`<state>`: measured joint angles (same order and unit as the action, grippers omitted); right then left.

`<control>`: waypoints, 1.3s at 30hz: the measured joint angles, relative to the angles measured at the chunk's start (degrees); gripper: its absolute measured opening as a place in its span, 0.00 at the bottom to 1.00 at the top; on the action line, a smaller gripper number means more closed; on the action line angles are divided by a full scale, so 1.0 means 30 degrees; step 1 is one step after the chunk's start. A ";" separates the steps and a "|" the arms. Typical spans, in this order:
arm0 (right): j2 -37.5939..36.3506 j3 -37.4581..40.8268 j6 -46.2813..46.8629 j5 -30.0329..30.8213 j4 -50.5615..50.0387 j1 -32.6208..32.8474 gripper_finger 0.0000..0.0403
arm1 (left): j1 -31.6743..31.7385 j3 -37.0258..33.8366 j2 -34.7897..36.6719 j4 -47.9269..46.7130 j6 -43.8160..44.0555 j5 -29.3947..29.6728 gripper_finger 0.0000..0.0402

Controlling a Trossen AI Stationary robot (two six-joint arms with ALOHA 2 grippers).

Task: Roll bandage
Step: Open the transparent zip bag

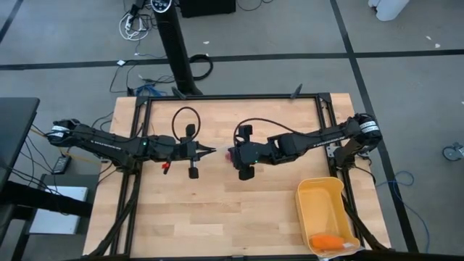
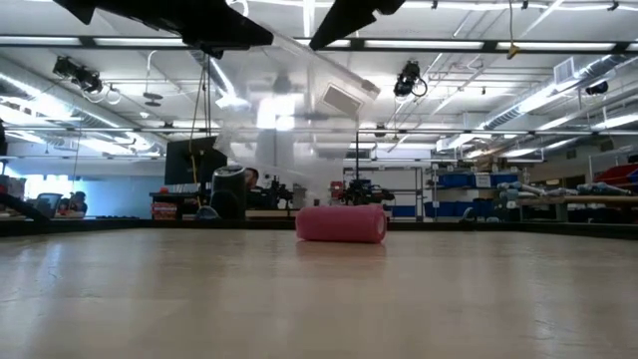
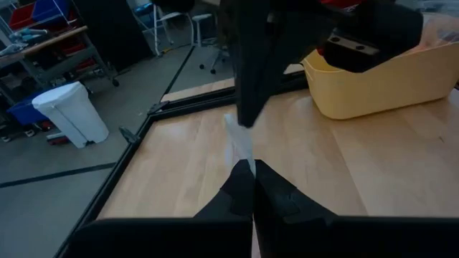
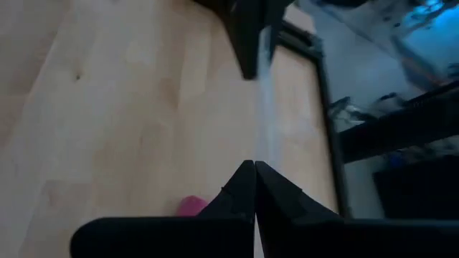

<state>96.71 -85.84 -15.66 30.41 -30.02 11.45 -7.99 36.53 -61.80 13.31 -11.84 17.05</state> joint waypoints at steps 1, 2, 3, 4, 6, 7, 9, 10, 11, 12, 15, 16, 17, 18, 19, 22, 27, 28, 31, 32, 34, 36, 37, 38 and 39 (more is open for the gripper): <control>-0.0029 0.0000 -0.0078 0.0492 -0.0094 0.0121 0.00 | 0.0000 0.0000 0.0000 0.0019 0.0071 -0.0002 0.00; -0.0030 0.0000 -0.0188 0.0915 -0.0112 0.0203 0.00 | 0.0000 0.0000 0.0000 0.0018 0.0132 0.0002 0.00; -0.0030 0.0000 -0.0288 0.1209 -0.0100 0.0307 0.00 | 0.0000 0.0000 0.0000 0.0021 0.0250 0.0001 0.00; -0.0030 0.0000 -0.0330 0.1458 -0.0103 0.0409 0.00 | 0.0000 0.0000 0.0000 0.0026 0.0478 0.0002 0.00; -0.0033 0.0000 -0.0382 0.1919 -0.0097 0.0515 0.00 | 0.0000 0.0000 0.0000 0.0063 0.0953 0.0002 0.00; -0.0038 0.0000 -0.0403 0.1990 -0.0113 0.0520 0.00 | 0.0000 0.0000 0.0000 0.0063 0.1118 0.0002 0.00; -0.0038 0.0000 -0.0431 0.1976 -0.0149 0.0528 0.00 | 0.0000 0.0000 0.0000 0.0098 0.1282 0.0002 0.00; -0.0038 0.0000 -0.0438 0.1976 -0.0175 0.0521 0.00 | 0.0000 0.0000 0.0000 0.0190 0.1368 0.0002 0.00; -0.0038 0.0000 -0.0442 0.1984 -0.0169 0.0490 0.00 | 0.0000 0.0000 0.0000 0.0274 0.1503 0.0002 0.00; -0.0044 0.0000 -0.0439 0.1955 -0.0168 0.0457 0.00 | 0.0000 0.0004 0.0000 0.0364 0.1611 0.0009 0.00; -0.0045 0.0000 -0.0438 0.1544 -0.0168 0.0366 0.00 | 0.0000 0.0007 0.0000 0.0679 0.1840 0.0008 0.00; -0.0045 0.0000 -0.0442 0.1466 -0.0172 0.0309 0.00 | 0.0000 0.0007 0.0000 0.0843 0.1959 0.0002 0.00; -0.0045 0.0000 -0.0443 0.1403 -0.0186 0.0246 0.00 | 0.0000 0.0014 0.0000 0.0961 0.1982 0.0002 0.00; -0.0047 0.0000 -0.0443 0.1313 -0.0208 0.0174 0.00 | 0.0000 0.0022 0.0000 0.1045 0.2033 -0.0011 0.00; -0.0052 0.0000 -0.0438 0.1123 -0.0227 0.0101 0.00 | 0.0000 0.0022 0.0000 0.1101 0.2047 -0.0012 0.00; -0.0059 0.0000 -0.0445 0.0270 -0.0234 -0.0100 0.00 | 0.0000 0.0022 0.0000 0.1214 0.2159 -0.0042 0.00; -0.0067 -0.0007 -0.0333 -0.2875 -0.0077 -0.0246 0.00 | 0.0000 0.0022 0.0000 0.1262 0.2538 -0.0060 0.00; -0.0067 -0.0007 -0.0152 -0.3006 0.0083 -0.0294 0.00 | 0.0000 0.0022 0.0000 0.1343 0.2538 -0.0063 0.00; -0.0067 -0.0007 0.0705 -0.2158 0.0576 -0.0586 0.02 | 0.0000 0.0022 0.0000 0.1388 0.2558 -0.0310 0.00; -0.0067 -0.0015 0.0875 -0.1641 0.0622 -0.0678 0.03 | 0.0000 0.0022 0.0000 0.1381 0.2601 -0.0490 0.00; -0.0067 -0.0015 0.1234 -0.0752 0.0982 -0.0889 0.08 | 0.0000 0.0022 0.0000 0.1447 0.2662 -0.0654 0.00; -0.0074 -0.0015 0.1331 -0.0763 0.1247 -0.1059 0.14 | 0.0000 0.0023 -0.0019 0.1507 0.2669 -0.0733 0.00; -0.0067 -0.0015 0.1217 -0.1082 0.1340 -0.1129 0.17 | 0.0000 0.0029 -0.0069 0.1519 0.2676 -0.0794 0.00; -0.0067 -0.0015 0.0789 -0.1773 0.1340 -0.1205 0.19 | 0.0000 0.0029 -0.0121 0.1505 0.2676 -0.0819 0.00; -0.0074 -0.0015 0.0309 -0.2396 0.1293 -0.1238 0.21 | 0.0000 0.0029 -0.0158 0.1498 0.2676 -0.0862 0.00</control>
<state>96.49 -85.89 -14.73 23.22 -26.14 7.74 -7.99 36.62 -62.28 17.80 -3.81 14.47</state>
